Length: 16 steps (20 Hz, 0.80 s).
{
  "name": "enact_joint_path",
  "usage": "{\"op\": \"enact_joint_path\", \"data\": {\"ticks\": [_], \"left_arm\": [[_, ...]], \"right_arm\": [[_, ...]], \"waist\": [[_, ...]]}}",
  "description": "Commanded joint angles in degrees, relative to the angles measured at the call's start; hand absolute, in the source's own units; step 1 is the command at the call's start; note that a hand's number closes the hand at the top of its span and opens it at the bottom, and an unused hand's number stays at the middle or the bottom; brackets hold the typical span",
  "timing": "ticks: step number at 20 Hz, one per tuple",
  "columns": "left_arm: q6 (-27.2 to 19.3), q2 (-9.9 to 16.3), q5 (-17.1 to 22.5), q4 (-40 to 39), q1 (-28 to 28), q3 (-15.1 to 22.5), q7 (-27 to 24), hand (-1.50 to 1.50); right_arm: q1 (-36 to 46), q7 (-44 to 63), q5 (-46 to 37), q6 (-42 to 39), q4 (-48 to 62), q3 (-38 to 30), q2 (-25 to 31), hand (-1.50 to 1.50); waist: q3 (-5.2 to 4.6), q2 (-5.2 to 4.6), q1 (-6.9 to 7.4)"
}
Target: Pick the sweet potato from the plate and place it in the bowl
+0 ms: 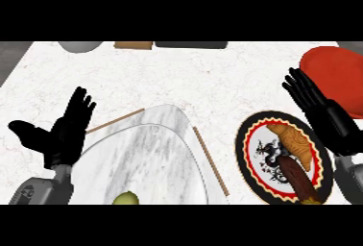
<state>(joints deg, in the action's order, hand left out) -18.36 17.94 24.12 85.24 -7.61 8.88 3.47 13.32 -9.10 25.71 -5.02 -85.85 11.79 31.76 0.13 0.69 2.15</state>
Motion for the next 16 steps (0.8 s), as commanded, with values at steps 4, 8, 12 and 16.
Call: {"op": "enact_joint_path", "data": {"ticks": [4,8,12,16], "left_arm": [[0.0,7.7,-8.5,2.5,-2.8,0.4,-3.1,0.00],[-0.6,9.6,-12.9,2.1,-6.3,2.8,-1.5,0.00],[-1.6,9.8,-14.5,2.3,-7.2,3.3,-0.2,0.00],[-1.4,11.2,-15.3,2.4,-7.3,3.0,1.3,0.00]], "right_arm": [[0.0,-3.5,16.2,-24.6,6.0,1.2,-2.1,1.50],[0.6,-7.0,9.3,-20.0,21.4,-5.2,2.0,1.50],[-0.2,-14.8,18.2,-43.5,27.4,-5.9,1.7,-1.50],[2.8,-20.9,12.1,-54.7,28.3,-8.3,9.1,-1.50]], "waist": [[0.65,-1.63,1.29],[0.55,-2.77,0.48],[0.66,-2.33,0.26],[0.51,-1.65,-0.11]]}}
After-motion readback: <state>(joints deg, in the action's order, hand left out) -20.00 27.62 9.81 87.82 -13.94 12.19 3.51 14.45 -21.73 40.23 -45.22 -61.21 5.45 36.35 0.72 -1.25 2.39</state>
